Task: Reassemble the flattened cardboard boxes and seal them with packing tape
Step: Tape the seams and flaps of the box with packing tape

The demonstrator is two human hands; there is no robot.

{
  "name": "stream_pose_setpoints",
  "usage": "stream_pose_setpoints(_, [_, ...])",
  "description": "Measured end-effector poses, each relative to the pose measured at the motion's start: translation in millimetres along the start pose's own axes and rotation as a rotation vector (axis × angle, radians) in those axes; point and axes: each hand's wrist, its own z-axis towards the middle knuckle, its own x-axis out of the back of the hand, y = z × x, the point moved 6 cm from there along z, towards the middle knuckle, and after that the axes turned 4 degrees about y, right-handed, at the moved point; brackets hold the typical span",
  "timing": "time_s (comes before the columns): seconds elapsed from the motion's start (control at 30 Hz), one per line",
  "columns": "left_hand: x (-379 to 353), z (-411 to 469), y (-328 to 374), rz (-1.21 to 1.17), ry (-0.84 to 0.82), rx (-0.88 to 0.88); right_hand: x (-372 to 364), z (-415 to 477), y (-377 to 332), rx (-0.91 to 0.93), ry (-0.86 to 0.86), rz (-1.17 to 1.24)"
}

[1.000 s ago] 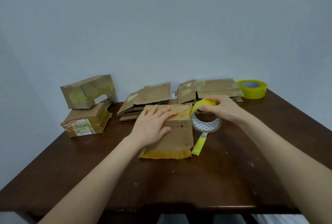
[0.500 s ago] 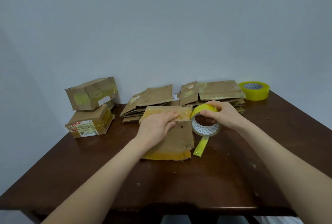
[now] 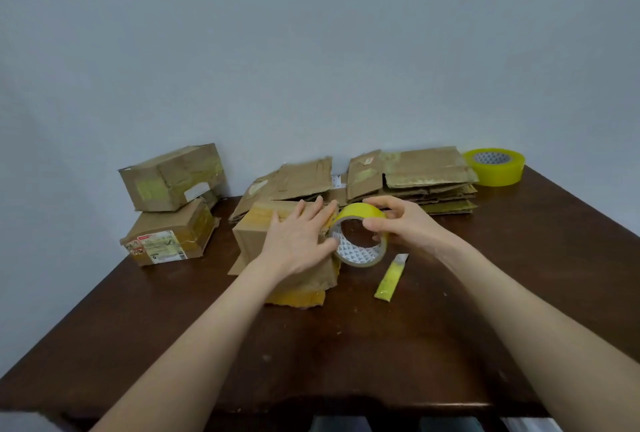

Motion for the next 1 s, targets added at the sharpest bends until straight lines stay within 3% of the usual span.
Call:
stream_pose_setpoints(0.1, [-2.6, 1.1, -1.9, 0.043, 0.016, -0.023, 2.9, 0.0, -6.1, 0.037, 0.020, 0.008])
stream_pose_setpoints(0.67, [-6.1, 4.5, -8.2, 0.041, 0.087, -0.071, 9.5, -9.6, -17.8, 0.087, -0.004, -0.601])
stream_pose_setpoints(1.0, [2.0, -4.6, -8.0, -0.031, 0.263, -0.126, 7.8, -1.1, -37.3, 0.064, 0.089, -0.497])
